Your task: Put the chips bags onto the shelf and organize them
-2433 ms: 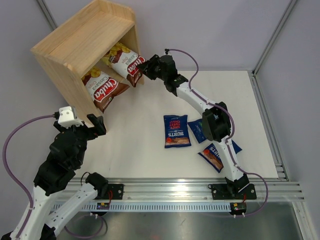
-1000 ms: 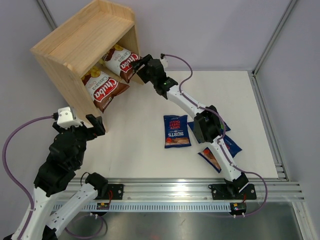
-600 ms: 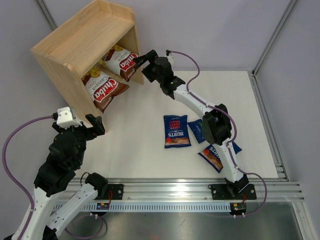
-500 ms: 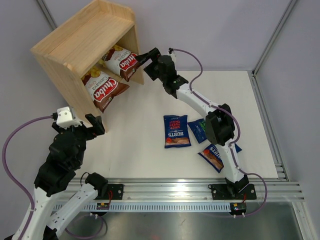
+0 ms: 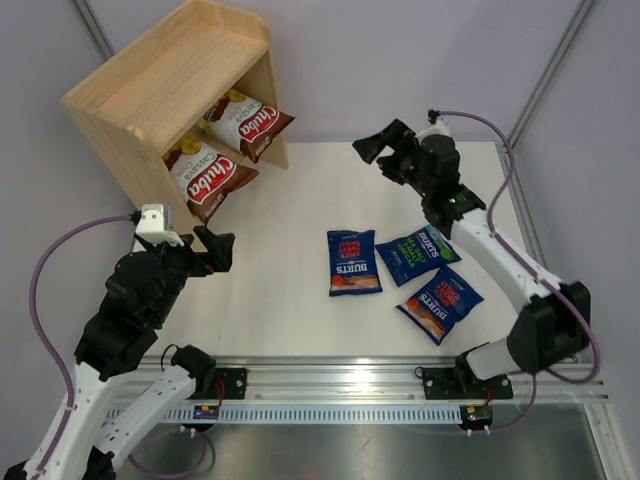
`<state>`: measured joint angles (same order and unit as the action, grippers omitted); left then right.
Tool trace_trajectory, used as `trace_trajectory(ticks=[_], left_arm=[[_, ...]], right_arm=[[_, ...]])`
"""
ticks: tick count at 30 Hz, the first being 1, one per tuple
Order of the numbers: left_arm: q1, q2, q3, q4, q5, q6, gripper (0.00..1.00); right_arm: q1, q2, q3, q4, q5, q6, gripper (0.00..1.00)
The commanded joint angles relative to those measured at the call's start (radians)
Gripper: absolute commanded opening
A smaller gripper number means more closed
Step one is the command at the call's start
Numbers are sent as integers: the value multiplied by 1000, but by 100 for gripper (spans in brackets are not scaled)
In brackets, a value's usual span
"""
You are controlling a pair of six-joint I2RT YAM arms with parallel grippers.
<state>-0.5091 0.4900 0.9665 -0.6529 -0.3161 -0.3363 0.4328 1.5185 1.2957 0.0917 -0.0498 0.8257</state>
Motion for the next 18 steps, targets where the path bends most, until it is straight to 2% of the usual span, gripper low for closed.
trace_trajectory(ticks=[1, 3, 4, 6, 7, 9, 14, 16, 18], left_arm=[[0, 93, 34, 70, 204, -76, 99], [-22, 162, 32, 99, 238, -117, 99], [-93, 192, 32, 114, 220, -130, 99], [-230, 299, 52, 127, 107, -144, 99], [-373, 344, 86, 125, -43, -145, 99], [-460, 491, 126, 119, -141, -165, 99], [-442, 780, 181, 245, -46, -184, 99], [-354, 937, 202, 323, 121, -214, 99], [-306, 1024, 225, 378, 245, -216, 99]], right_arm=[[-25, -194, -117, -208, -90, -259, 99], [-25, -326, -177, -301, -90, -342, 99], [-25, -418, -237, -325, -82, -361, 99], [-25, -503, -282, -409, -33, -385, 99], [-25, -576, -301, -446, -12, -388, 99], [-26, -639, -311, -539, 27, -404, 100], [-26, -822, -317, -653, 44, -411, 99], [-26, -872, -323, -685, 68, -416, 99], [-26, -900, -329, -716, 71, -415, 99]])
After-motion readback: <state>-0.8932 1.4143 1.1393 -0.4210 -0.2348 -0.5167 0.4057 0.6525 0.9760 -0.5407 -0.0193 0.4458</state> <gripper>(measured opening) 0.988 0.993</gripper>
